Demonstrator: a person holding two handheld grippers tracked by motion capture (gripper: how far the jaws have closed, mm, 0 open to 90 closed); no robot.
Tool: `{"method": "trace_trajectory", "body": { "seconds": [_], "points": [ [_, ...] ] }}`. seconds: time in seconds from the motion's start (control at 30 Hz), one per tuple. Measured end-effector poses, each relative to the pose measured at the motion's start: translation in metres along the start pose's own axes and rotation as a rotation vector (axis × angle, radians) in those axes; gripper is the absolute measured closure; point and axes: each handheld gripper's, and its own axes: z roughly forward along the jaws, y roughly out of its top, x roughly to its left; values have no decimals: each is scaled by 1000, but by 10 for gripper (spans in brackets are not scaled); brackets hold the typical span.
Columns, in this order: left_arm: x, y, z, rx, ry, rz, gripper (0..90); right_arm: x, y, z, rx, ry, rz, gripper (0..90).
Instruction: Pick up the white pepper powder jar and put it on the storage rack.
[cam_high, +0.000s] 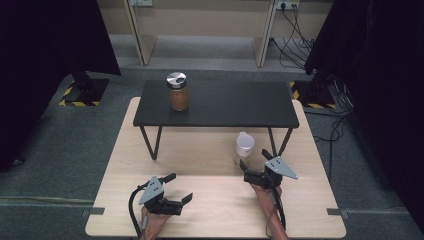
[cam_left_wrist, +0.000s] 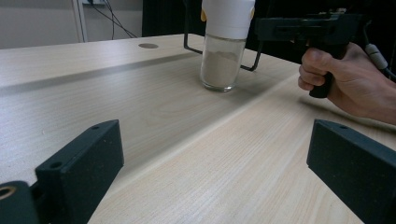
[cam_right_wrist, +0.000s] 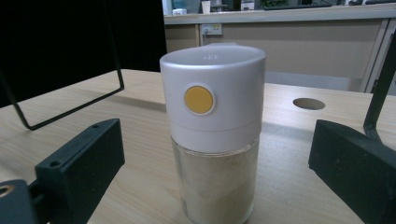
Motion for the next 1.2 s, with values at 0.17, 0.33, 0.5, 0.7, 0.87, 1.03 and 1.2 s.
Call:
{"method": "trace_trajectory", "body": {
  "seconds": [0.17,0.33,0.5,0.7,0.87,1.03,1.2],
  "points": [
    [0,0,0,-1,-1,-2,28,3,3,11,11,-18,1,64],
    [0,0,0,-1,-2,-1,28,4,5,20,26,-25,-4,99],
    [0,0,0,0,0,-3,28,9,7,26,36,-28,-26,124],
    [0,0,-1,0,2,-5,28,13,9,34,36,-54,-29,149],
    [0,0,0,1,3,-6,29,14,11,39,43,-56,-36,185],
    [0,0,0,1,3,-1,29,14,14,42,49,-60,-41,234],
    [-1,0,0,1,5,-5,30,15,14,44,51,-60,-37,299]
  ]
}}
